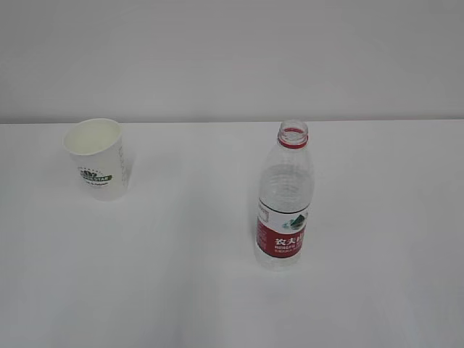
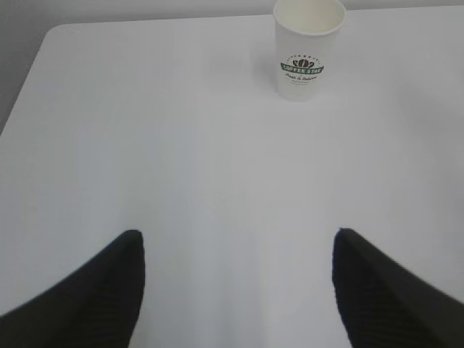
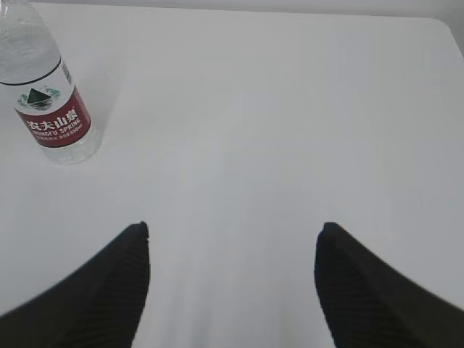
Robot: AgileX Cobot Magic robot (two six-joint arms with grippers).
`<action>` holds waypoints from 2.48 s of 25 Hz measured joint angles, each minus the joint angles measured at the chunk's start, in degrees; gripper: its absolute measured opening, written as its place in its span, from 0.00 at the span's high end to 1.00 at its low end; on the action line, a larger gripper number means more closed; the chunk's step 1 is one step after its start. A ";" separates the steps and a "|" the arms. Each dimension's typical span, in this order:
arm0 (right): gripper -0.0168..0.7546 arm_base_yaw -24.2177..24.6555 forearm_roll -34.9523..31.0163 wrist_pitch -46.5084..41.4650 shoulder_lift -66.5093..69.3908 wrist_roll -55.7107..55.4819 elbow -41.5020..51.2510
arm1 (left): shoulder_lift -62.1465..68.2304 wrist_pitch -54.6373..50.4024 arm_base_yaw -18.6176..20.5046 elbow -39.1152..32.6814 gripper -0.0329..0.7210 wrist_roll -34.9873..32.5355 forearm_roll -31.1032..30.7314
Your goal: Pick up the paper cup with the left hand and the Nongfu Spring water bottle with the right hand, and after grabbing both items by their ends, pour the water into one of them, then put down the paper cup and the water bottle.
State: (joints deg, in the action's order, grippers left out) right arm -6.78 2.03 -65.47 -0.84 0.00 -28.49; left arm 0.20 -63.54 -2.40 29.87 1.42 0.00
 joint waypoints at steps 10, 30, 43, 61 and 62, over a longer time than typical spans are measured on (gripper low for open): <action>0.28 0.00 0.00 0.00 0.00 0.00 0.00 | 0.00 0.00 0.00 0.00 0.18 0.00 0.00; 0.29 0.00 0.00 0.00 0.00 0.00 0.00 | 0.00 0.00 0.00 0.00 0.18 0.00 0.00; 0.29 0.00 0.00 0.00 0.00 0.00 0.00 | 0.00 0.00 0.00 0.00 0.18 0.00 0.00; 0.28 0.00 0.00 0.00 0.00 0.00 0.00 | 0.00 0.00 0.00 0.00 0.19 0.00 0.00; 0.28 0.00 0.00 0.00 0.00 0.00 0.00 | 0.00 0.00 0.00 0.00 0.19 0.00 0.00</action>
State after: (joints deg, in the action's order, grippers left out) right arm -6.78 2.03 -65.47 -0.84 0.00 -28.49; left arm 0.20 -63.54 -2.40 29.87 1.42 0.00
